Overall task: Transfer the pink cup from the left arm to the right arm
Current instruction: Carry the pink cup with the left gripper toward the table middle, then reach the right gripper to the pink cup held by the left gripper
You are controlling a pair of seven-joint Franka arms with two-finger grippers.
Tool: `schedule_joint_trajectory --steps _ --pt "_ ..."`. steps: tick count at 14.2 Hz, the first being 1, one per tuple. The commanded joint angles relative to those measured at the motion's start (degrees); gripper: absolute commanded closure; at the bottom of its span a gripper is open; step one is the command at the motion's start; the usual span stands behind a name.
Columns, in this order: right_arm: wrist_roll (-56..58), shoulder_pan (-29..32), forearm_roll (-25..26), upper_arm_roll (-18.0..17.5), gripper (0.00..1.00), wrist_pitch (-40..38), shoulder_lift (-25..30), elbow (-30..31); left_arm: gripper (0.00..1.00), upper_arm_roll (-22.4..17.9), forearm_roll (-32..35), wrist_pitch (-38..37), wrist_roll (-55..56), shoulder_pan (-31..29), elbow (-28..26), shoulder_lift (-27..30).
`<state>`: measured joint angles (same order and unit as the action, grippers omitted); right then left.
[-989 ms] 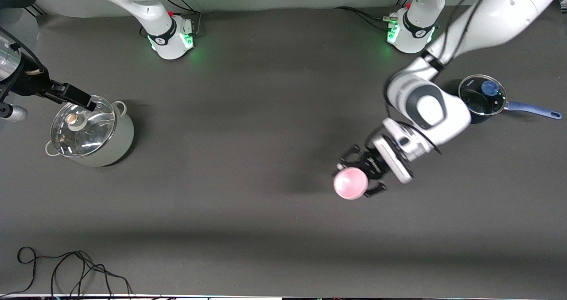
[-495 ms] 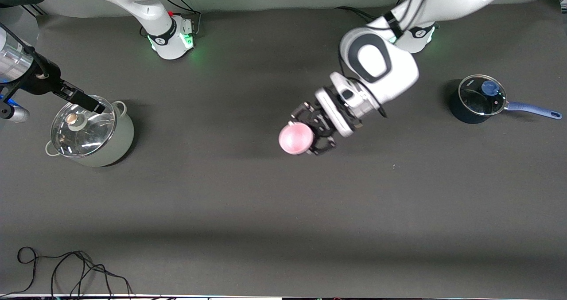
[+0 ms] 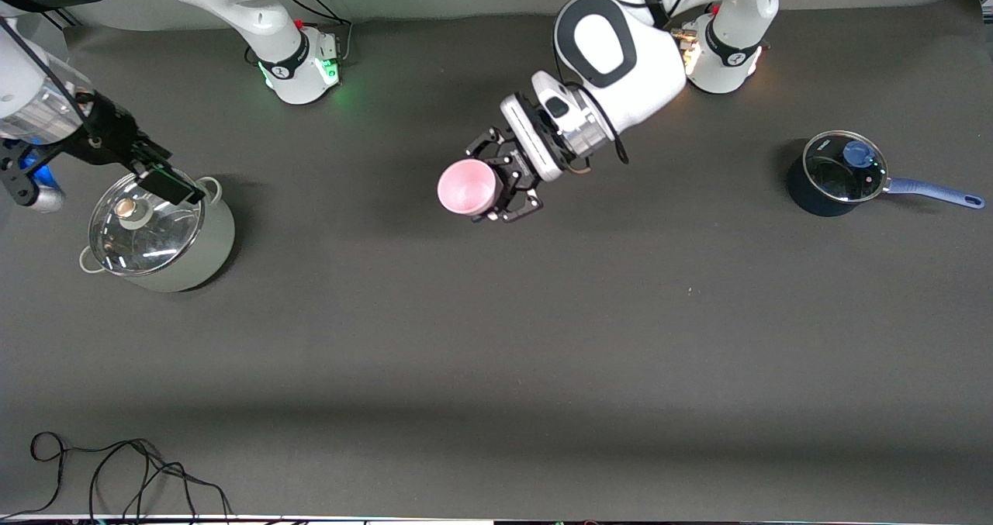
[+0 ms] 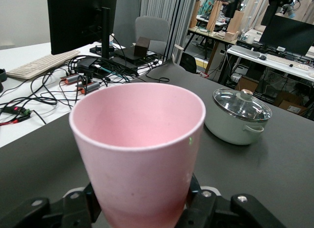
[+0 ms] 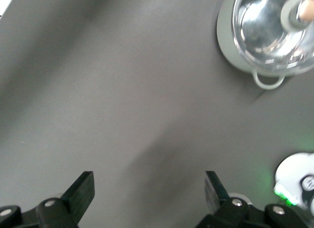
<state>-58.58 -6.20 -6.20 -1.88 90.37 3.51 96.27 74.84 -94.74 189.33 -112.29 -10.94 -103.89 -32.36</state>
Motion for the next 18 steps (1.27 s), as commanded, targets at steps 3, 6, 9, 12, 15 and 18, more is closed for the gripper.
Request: schedule_joint_trajectory --steps 3,6,9,12,15,18 --pt "-12.15 -1.53 -6.36 0.30 0.01 2.53 -1.57 -0.91 0.69 -0.75 -1.41 0.60 2.77 0.92 0.62 3.26" --pt "-21.62 -6.44 -7.94 0.30 0.01 6.20 -3.07 -1.08 0.69 -0.75 -1.50 1.03 2.87 1.62 0.62 3.26" --pt "-28.58 -11.27 -9.88 0.30 0.01 9.11 -3.86 -2.13 0.69 -0.75 -1.50 1.92 2.87 2.50 0.62 3.35" --pt "-36.84 -15.41 -9.88 0.30 0.03 10.97 -6.48 -8.00 0.69 -0.75 -1.50 2.27 3.48 2.59 0.70 3.35" --pt "-38.62 -20.67 -9.36 -0.32 0.03 10.97 -10.70 -12.76 0.69 -0.75 -1.50 2.36 3.83 2.59 0.70 3.70" --pt "-38.45 -24.28 -7.69 -0.41 0.03 10.97 -14.40 -16.45 0.69 -0.75 -1.50 2.36 4.27 2.59 0.70 3.79"
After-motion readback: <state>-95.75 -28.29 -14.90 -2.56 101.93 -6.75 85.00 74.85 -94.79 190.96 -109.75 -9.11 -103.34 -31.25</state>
